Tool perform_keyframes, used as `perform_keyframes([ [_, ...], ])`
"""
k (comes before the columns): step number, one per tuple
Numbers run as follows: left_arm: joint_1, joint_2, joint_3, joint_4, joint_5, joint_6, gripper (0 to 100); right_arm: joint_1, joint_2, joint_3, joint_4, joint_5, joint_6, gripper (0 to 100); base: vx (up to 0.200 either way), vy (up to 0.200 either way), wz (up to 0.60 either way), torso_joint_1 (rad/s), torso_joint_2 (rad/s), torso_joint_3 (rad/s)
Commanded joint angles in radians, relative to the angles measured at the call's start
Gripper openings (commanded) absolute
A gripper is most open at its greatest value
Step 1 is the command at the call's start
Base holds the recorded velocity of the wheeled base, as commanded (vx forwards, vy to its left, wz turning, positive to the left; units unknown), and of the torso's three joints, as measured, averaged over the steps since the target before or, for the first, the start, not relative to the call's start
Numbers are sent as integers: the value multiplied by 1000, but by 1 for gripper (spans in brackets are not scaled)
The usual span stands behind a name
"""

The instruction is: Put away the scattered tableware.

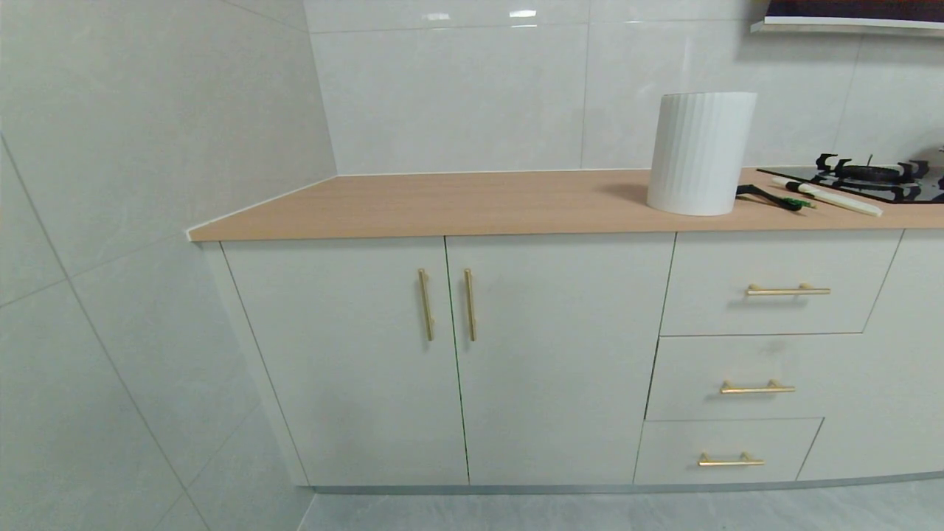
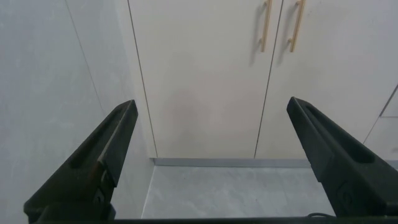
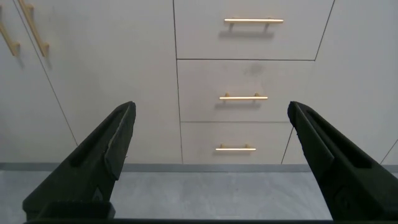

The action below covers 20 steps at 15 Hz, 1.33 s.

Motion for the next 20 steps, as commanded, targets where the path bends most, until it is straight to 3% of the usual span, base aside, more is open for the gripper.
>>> perform_keyframes([
  [1, 0, 0, 0, 0, 0, 0, 100, 0, 2, 0, 0, 0, 0, 100, 0, 0, 0, 0, 0, 0],
  [20, 0, 0, 0, 0, 0, -2, 100, 0, 2, 0, 0, 0, 9, 100, 0, -189, 0, 4, 2, 3],
])
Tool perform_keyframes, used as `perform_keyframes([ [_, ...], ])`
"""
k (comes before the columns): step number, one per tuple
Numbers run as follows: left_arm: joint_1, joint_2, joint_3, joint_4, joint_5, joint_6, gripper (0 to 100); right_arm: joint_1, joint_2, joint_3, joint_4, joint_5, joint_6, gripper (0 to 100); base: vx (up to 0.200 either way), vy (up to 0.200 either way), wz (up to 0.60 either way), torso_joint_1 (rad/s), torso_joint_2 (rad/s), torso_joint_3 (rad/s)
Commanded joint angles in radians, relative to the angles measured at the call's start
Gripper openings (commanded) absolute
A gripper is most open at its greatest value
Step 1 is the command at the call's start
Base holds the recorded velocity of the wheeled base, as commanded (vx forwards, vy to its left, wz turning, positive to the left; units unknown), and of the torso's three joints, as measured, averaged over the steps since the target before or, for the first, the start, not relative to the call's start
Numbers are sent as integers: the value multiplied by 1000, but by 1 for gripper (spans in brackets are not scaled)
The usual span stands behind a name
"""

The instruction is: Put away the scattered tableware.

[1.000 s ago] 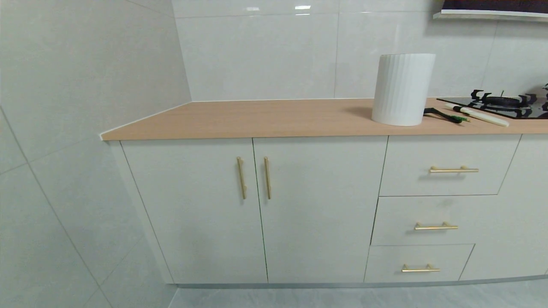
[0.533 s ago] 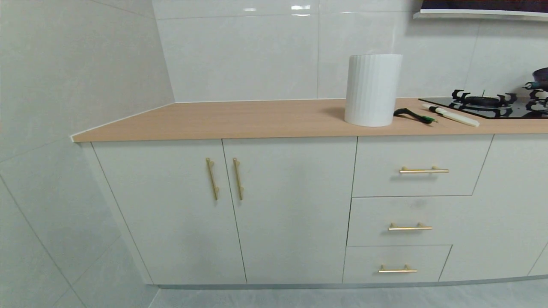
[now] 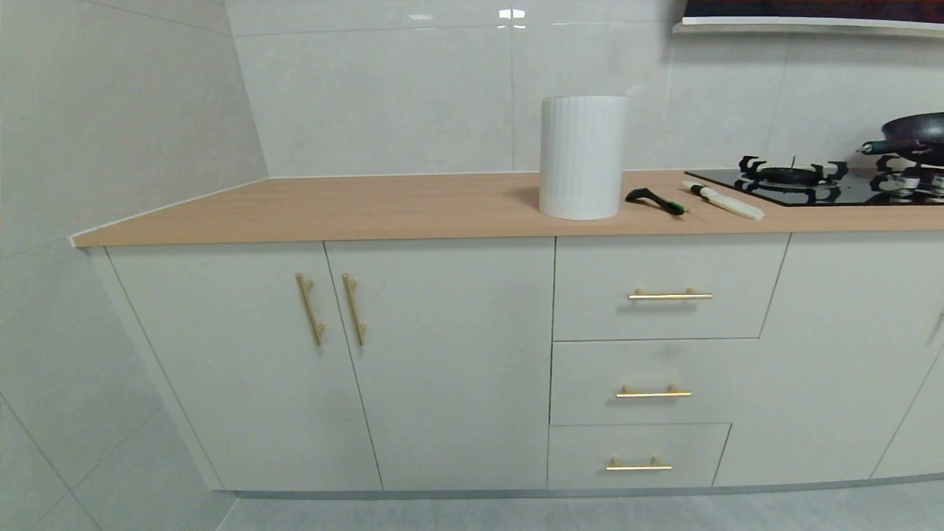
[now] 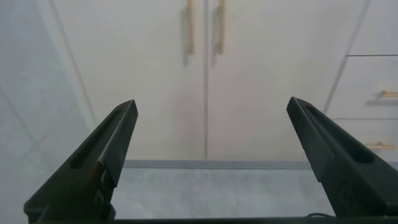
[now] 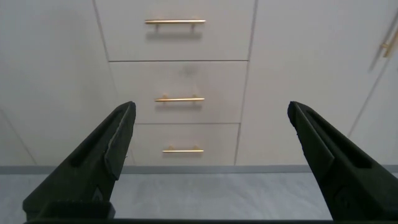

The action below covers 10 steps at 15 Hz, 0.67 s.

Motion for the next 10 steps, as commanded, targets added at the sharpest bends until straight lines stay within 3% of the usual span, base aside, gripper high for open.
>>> perform_keyframes([
  [1, 0, 0, 0, 0, 1, 0, 100, 0, 2, 0, 0, 0, 0, 100, 0, 0, 0, 0, 0, 0],
  [5, 0, 0, 0, 0, 1, 0, 100, 0, 2, 0, 0, 0, 0, 100, 0, 0, 0, 0, 0, 0],
  [9, 0, 0, 0, 0, 1, 0, 100, 0, 2, 0, 0, 0, 0, 100, 200, 0, 0, 4, 4, 6],
  [10, 0, 0, 0, 0, 1, 0, 100, 0, 0, 0, 0, 0, 0, 100, 0, 0, 0, 0, 0, 0],
])
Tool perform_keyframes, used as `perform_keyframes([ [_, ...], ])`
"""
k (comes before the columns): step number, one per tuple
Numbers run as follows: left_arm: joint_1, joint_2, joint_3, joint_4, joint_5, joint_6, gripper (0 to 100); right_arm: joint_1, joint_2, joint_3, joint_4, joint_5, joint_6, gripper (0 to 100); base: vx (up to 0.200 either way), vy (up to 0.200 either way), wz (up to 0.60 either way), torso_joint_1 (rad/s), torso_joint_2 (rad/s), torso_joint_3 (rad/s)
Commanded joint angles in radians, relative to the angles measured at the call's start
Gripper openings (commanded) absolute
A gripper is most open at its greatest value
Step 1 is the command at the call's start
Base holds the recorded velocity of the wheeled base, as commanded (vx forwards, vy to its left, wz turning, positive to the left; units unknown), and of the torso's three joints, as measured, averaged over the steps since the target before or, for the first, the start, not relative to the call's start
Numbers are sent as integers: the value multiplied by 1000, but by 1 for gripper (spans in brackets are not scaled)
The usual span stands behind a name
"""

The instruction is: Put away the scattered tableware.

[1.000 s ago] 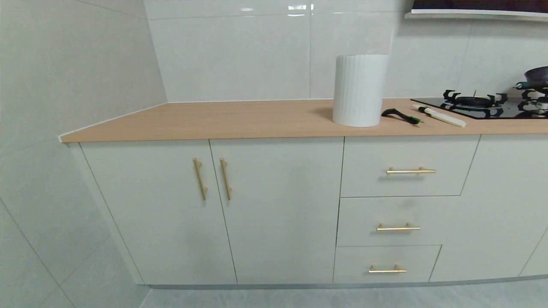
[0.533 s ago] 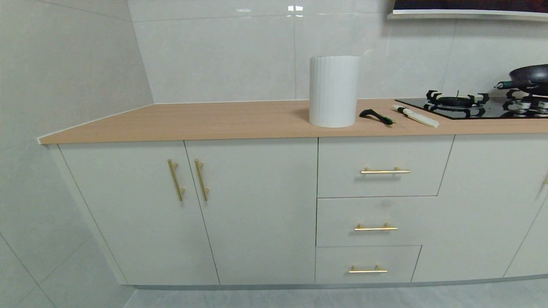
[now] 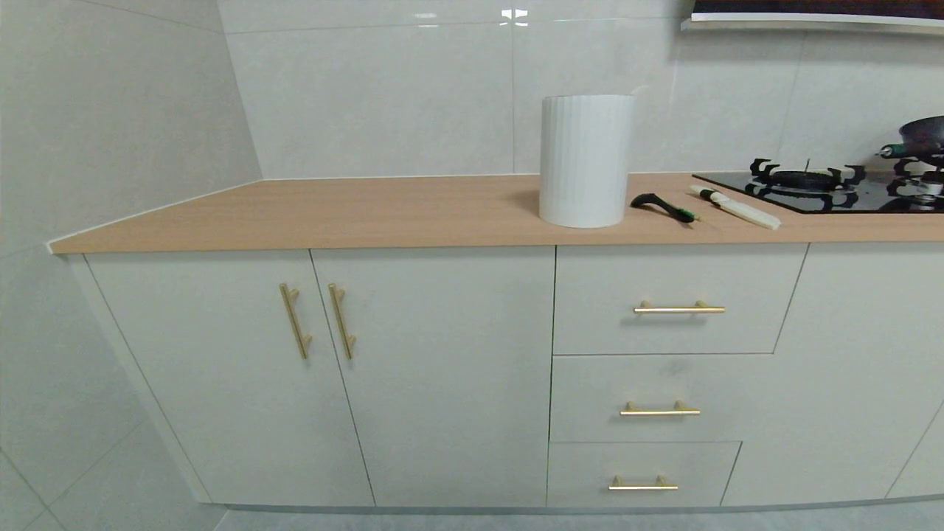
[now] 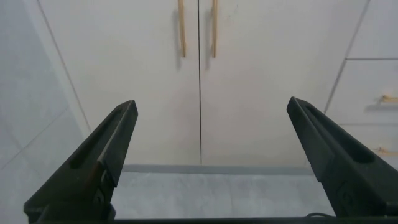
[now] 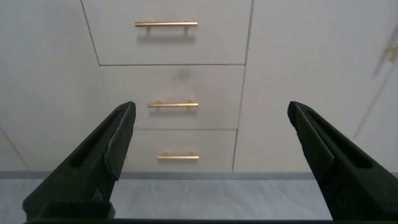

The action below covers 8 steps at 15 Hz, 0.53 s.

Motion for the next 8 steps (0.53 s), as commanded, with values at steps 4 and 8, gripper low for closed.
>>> perform_keyframes([
  [4, 1, 0, 0, 0, 0, 0, 100, 0, 2, 0, 0, 0, -1, 100, 0, 0, 0, 0, 0, 0],
  [8, 1, 0, 0, 0, 0, 0, 100, 0, 0, 0, -2, 1, -1, 100, 0, 0, 0, 0, 0, 0],
])
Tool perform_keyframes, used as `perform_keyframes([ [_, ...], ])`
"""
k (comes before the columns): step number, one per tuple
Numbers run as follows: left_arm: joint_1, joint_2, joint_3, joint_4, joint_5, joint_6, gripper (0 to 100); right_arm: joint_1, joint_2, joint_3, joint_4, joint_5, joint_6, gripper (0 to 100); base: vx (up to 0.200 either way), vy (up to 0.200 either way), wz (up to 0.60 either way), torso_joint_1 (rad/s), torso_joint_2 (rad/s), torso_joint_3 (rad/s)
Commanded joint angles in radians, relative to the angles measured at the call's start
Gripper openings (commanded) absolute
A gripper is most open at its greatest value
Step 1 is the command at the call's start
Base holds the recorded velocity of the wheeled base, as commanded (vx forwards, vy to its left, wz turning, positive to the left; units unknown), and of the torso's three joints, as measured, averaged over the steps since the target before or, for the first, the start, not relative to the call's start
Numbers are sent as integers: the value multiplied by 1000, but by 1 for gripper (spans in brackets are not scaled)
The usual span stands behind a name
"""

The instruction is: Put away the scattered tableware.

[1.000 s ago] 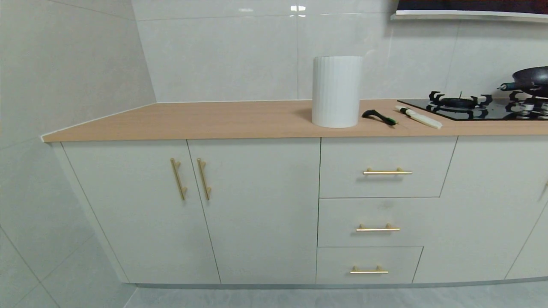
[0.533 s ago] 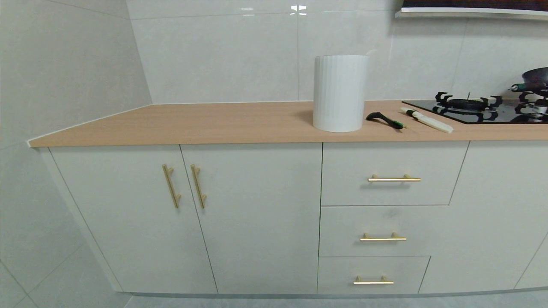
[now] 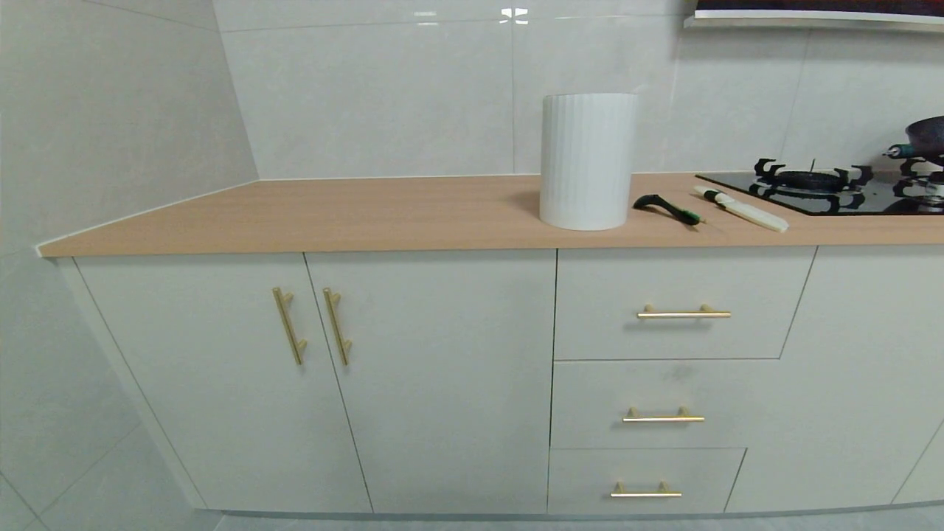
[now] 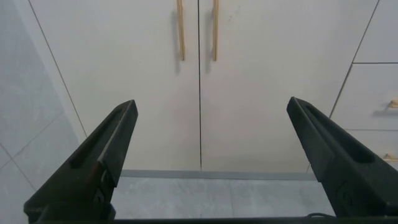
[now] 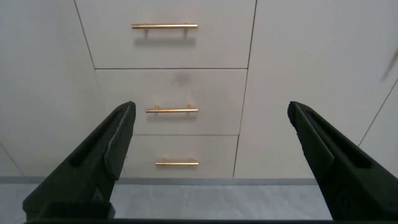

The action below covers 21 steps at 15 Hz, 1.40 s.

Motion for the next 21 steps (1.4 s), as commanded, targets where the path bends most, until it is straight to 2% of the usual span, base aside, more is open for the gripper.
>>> perform_keyframes([
  [1, 1, 0, 0, 0, 0, 0, 100, 0, 0, 0, -1, 0, -3, 100, 0, 0, 0, 0, 0, 0],
  [2, 1, 0, 0, 0, 0, 0, 100, 0, 0, -6, -4, 0, -3, 100, 0, 0, 0, 0, 0, 0],
  [3, 1, 0, 0, 0, 0, 0, 100, 5, 20, -98, -4, 28, 12, 100, 0, 0, 0, 0, 0, 0],
  [4, 1, 0, 0, 0, 0, 0, 100, 10, 41, -137, 2, 48, 29, 100, 0, 0, 0, 0, 0, 0],
  [6, 1, 0, 0, 0, 0, 0, 100, 42, 268, -199, 30, 135, 40, 100, 0, 0, 0, 0, 0, 0],
  [8, 1, 0, 0, 0, 0, 0, 100, 56, 522, -221, 13, 173, 38, 100, 0, 0, 0, 0, 0, 0],
  [9, 1, 0, 0, 0, 0, 0, 100, 62, 575, -236, 7, 184, 38, 100, 0, 0, 0, 0, 0, 0],
  [10, 1, 0, 0, 0, 0, 0, 100, 92, 755, -293, -9, 213, 45, 100, 0, 0, 0, 0, 0, 0],
  [13, 1, 0, 0, 0, 0, 0, 100, 128, 1065, -377, -7, 209, 38, 100, 0, 0, 0, 0, 0, 0],
  [15, 1, 0, 0, 0, 0, 0, 100, 129, 1348, -486, -36, 210, 43, 100, 0, 0, 0, 0, 0, 0],
  [18, 1, 0, 0, 0, 0, 0, 100, 128, 1632, -554, -203, 187, 43, 100, 0, 0, 0, 0, 0, 0],
  [21, 1, 0, 0, 0, 0, 0, 100, 132, 1879, -629, -349, 109, 42, 100, 0, 0, 0, 0, 0, 0],
])
